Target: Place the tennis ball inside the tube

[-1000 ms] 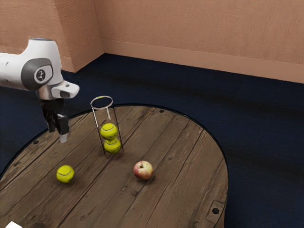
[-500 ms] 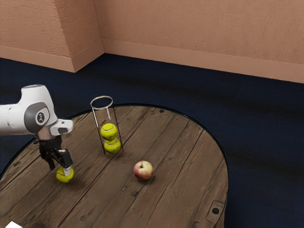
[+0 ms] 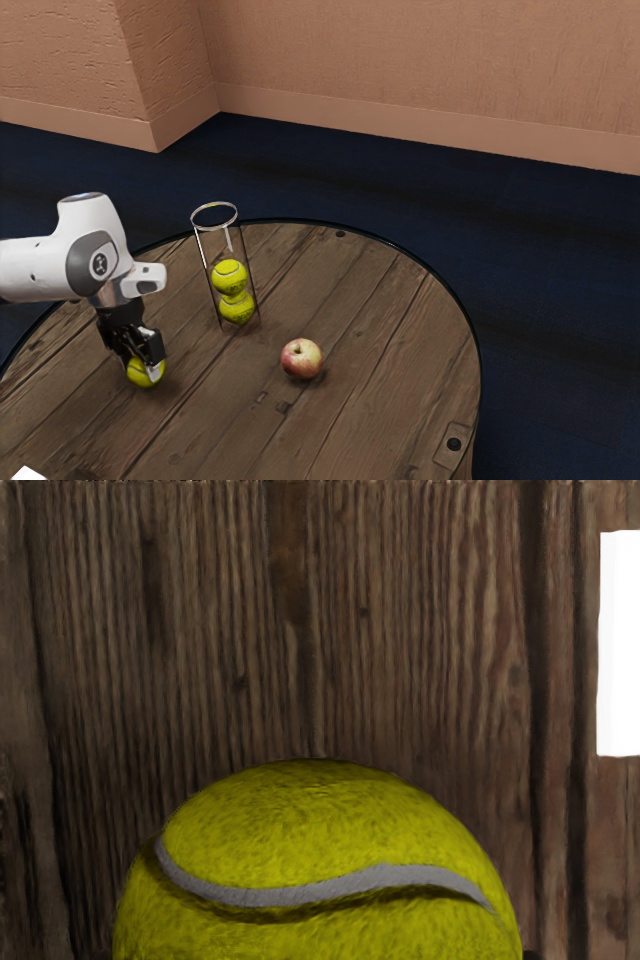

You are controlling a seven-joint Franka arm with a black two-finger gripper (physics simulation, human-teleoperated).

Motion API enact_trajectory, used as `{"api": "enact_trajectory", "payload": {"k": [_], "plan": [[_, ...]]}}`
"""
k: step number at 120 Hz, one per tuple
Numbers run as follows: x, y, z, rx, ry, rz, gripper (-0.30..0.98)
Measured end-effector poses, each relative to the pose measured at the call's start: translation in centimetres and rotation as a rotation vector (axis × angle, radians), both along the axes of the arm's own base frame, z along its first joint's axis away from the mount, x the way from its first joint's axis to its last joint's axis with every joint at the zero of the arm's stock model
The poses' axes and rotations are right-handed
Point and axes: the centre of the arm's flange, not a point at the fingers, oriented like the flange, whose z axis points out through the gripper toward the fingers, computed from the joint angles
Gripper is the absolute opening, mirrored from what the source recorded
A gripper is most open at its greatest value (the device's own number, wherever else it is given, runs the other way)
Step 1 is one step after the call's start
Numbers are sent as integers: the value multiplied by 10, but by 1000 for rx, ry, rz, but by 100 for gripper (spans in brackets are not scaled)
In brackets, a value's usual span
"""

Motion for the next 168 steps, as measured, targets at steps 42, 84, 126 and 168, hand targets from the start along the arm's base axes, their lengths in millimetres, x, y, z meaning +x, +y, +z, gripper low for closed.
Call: {"api": "enact_trajectory", "payload": {"k": [42, 84, 126, 168], "plan": [[6, -2, 19, 7, -51, 21, 33], [28, -16, 245, 101, -512, 6, 12], [84, -59, 271, 80, -577, -41, 27], [109, -69, 277, 63, -571, -88, 60]]}}
